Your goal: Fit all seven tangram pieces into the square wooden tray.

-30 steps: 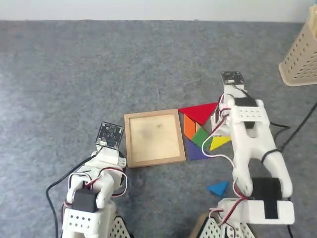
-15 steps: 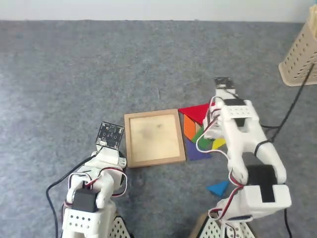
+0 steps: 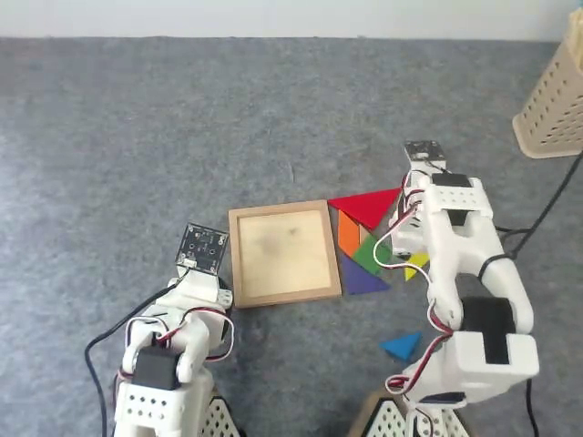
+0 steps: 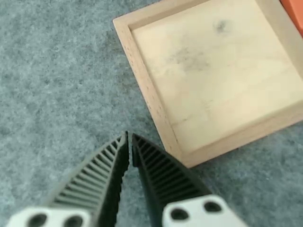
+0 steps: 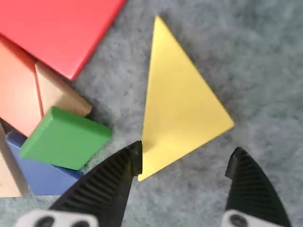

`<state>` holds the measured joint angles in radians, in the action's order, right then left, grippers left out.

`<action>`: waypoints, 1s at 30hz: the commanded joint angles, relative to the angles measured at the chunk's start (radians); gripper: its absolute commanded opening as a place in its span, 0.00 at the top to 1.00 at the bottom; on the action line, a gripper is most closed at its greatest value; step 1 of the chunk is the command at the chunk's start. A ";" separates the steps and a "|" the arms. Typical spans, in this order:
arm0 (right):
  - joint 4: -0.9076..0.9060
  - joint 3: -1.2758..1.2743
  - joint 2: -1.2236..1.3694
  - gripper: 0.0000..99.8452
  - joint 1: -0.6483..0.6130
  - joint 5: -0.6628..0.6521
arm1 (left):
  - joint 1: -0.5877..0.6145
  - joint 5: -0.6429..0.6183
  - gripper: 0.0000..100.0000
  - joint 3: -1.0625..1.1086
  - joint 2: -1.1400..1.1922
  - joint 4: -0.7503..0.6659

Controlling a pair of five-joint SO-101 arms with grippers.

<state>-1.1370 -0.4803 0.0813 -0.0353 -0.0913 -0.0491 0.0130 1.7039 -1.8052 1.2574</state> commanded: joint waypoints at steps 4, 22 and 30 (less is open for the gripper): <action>0.013 0.101 -0.038 0.69 0.007 -0.055 | -0.006 -0.008 0.99 -0.019 -0.021 0.006; 0.008 0.158 0.202 0.70 -0.027 -0.074 | -0.006 -0.008 0.99 -0.019 -0.021 0.006; 0.001 0.164 0.214 0.78 -0.030 -0.074 | -0.006 -0.008 0.99 -0.019 -0.021 0.006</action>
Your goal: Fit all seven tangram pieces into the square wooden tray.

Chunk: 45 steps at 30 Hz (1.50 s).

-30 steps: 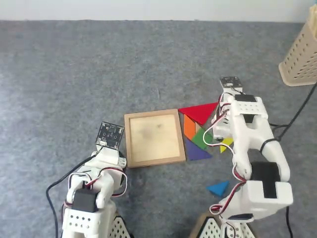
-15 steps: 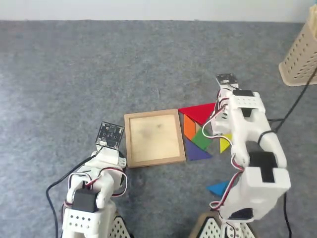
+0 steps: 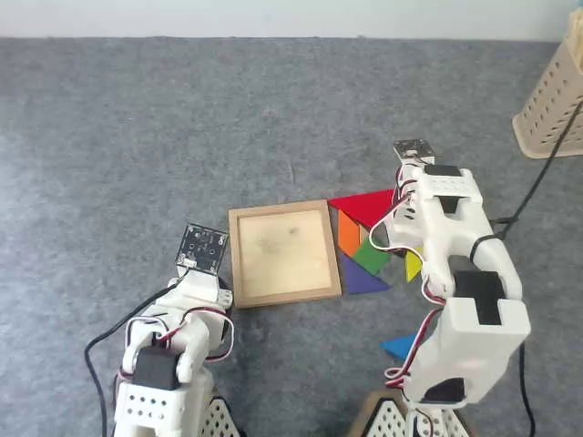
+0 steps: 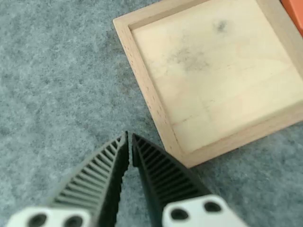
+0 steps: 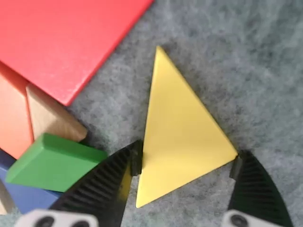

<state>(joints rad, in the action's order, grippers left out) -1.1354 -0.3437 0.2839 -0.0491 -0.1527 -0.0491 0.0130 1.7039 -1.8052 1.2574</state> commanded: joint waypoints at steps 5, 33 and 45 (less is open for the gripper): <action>-0.002 0.028 0.008 0.82 -0.013 -0.011 | -0.006 -0.008 0.99 -0.019 -0.021 0.006; -0.074 0.278 0.134 0.68 0.004 -0.092 | -0.006 -0.008 0.99 -0.019 -0.021 0.006; -0.099 0.282 0.186 0.78 -0.015 -0.095 | -0.006 -0.008 0.99 -0.019 -0.021 0.006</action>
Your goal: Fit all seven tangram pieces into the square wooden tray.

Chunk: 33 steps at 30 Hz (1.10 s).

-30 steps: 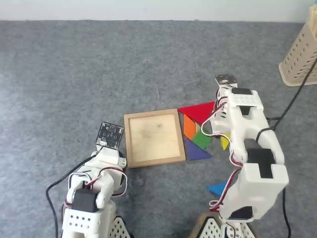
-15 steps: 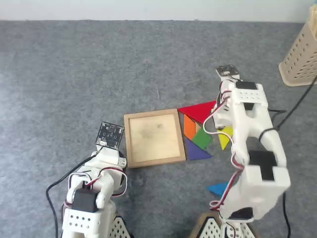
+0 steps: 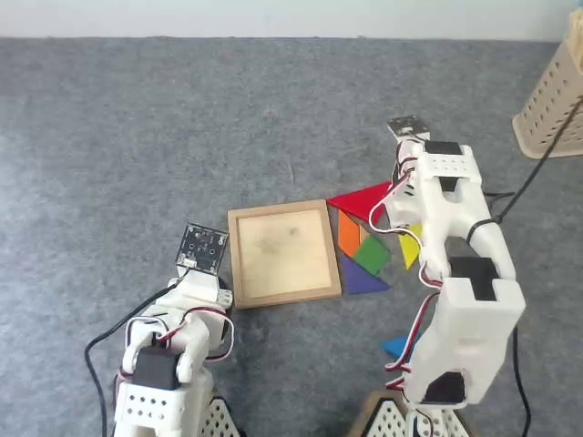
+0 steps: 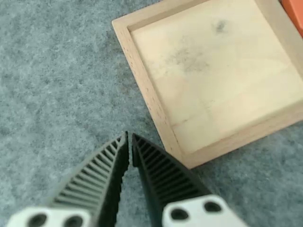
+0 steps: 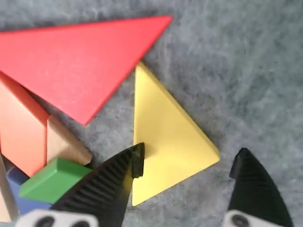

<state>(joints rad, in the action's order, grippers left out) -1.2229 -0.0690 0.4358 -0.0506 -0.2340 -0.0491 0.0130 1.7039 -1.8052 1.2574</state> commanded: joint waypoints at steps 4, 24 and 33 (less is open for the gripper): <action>-0.038 -0.009 0.031 0.78 -0.028 -0.020 | -0.006 -0.008 0.99 -0.019 -0.021 0.006; 0.015 -0.316 -0.409 0.84 -0.048 -0.011 | -0.008 -0.008 0.99 -0.019 -0.021 0.006; 0.010 -0.347 -0.493 0.76 -0.033 0.063 | -0.008 -0.008 0.99 -0.019 -0.021 0.006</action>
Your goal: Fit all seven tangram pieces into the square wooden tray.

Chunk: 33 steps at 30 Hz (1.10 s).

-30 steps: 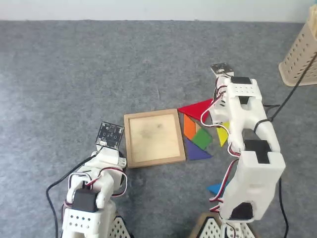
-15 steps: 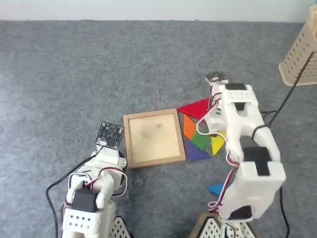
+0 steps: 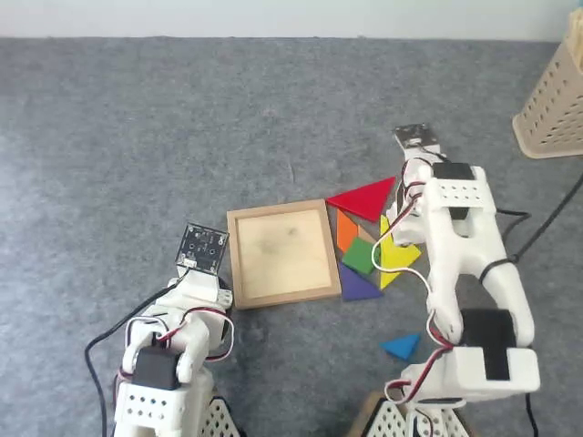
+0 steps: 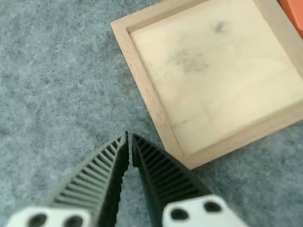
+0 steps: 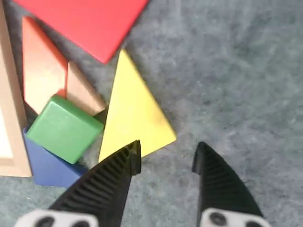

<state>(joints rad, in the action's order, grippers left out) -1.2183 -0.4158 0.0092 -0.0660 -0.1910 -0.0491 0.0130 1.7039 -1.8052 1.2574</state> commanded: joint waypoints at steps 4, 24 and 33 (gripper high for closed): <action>0.042 -0.046 -0.015 0.72 -0.137 0.052 | -0.008 -0.008 0.99 -0.019 -0.021 0.006; 0.096 0.115 0.300 0.74 0.038 0.041 | -0.008 -0.008 0.99 -0.019 -0.021 0.006; 0.067 0.118 0.245 0.83 0.045 0.043 | -0.008 -0.008 0.99 -0.019 -0.021 0.006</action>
<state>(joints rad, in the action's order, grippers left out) -1.1370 -0.3284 0.2931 -0.0399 -0.1297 -0.0491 0.0130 1.7039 -1.8052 1.2574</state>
